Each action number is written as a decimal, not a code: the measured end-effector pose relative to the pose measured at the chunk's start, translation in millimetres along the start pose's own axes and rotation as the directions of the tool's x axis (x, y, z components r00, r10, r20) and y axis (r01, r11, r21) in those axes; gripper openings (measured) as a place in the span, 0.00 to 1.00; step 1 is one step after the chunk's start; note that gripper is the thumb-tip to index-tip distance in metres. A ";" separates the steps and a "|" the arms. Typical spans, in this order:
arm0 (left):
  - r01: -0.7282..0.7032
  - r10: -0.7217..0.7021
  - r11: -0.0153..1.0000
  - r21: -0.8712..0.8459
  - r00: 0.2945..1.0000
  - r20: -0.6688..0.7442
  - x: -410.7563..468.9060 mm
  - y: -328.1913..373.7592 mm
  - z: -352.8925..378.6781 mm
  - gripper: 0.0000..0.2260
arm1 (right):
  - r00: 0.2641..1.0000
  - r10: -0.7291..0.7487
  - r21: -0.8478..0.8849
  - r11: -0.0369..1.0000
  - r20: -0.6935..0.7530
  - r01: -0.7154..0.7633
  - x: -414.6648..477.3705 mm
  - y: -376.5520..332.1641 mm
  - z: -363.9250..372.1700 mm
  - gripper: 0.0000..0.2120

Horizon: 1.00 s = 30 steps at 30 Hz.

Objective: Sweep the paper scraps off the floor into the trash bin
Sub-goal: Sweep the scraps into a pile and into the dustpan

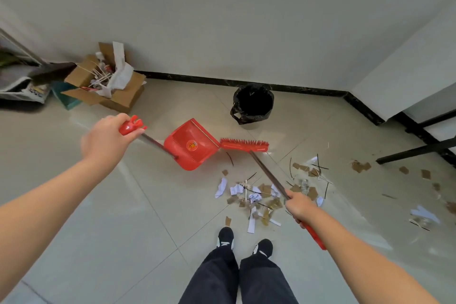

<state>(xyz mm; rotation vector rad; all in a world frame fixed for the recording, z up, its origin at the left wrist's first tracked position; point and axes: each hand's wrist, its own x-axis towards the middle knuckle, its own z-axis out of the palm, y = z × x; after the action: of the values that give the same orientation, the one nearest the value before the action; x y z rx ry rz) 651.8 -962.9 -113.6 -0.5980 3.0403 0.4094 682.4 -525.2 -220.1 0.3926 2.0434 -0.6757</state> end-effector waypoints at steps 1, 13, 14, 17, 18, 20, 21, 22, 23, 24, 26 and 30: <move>0.020 -0.020 1.000 -0.006 1.000 0.018 -8.8 -3.1 -0.9 0.13 | 1.000 -0.018 -0.022 1.000 0.008 0.018 11.3 -11.5 3.5 0.28; 0.311 -0.322 0.921 -0.233 0.947 -0.007 -21.8 -87.5 52.0 0.21 | 0.992 -0.085 -0.279 0.954 0.097 0.109 109.3 -25.2 62.3 0.28; 0.302 -0.309 0.930 -0.210 0.951 0.002 -20.6 -87.8 54.3 0.20 | 0.993 -0.084 -0.348 0.931 0.078 0.106 106.0 -12.2 61.5 0.28; 0.233 -0.232 0.962 -0.141 0.972 0.022 -20.3 -80.6 54.5 0.19 | 0.999 -0.031 -0.494 0.868 0.035 0.044 81.0 35.6 56.7 0.32; 0.196 -0.195 0.975 -0.105 0.981 0.025 -22.0 -75.2 51.7 0.17 | 1.000 -0.006 -0.534 0.845 0.031 0.022 69.9 52.8 53.7 0.34; 0.154 -0.153 0.986 -0.068 0.988 0.024 -24.3 -62.8 45.0 0.14 | 0.999 0.031 -0.586 0.810 0.022 -0.012 45.6 85.0 45.4 0.36; 0.144 -0.142 0.987 -0.067 0.989 0.028 -24.3 -55.4 41.4 0.12 | 0.998 0.051 -0.596 0.802 0.020 -0.029 33.5 98.7 40.2 0.35; 0.150 -0.148 0.987 -0.054 0.988 0.035 -24.6 -46.8 36.6 0.11 | 0.997 0.074 -0.604 0.796 0.021 -0.046 23.3 111.1 35.2 0.35; 0.138 -0.136 0.989 -0.057 0.990 0.038 -24.2 -40.8 34.0 0.10 | 0.994 0.102 -0.609 0.790 0.023 -0.067 14.0 123.2 30.4 0.34; 0.137 -0.134 0.989 -0.052 0.990 0.045 -25.1 -32.1 29.4 0.10 | 0.991 0.131 -0.605 0.791 0.020 -0.092 5.2 134.3 25.7 0.34; 0.106 -0.103 0.992 -0.066 0.993 0.057 -26.1 -19.8 24.3 0.09 | 0.986 0.167 -0.554 0.821 0.003 -0.137 -13.7 154.4 17.7 0.32; -0.025 0.029 0.998 -0.064 0.997 0.069 -32.3 4.1 19.8 0.10 | 0.983 0.170 -0.361 0.914 -0.067 -0.183 -55.3 181.7 11.2 0.29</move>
<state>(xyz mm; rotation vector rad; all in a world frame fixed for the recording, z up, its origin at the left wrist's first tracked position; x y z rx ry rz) 679.6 -942.1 -129.5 -0.5339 2.9821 0.5182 813.0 -387.6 -234.2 0.3643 2.0803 -0.1699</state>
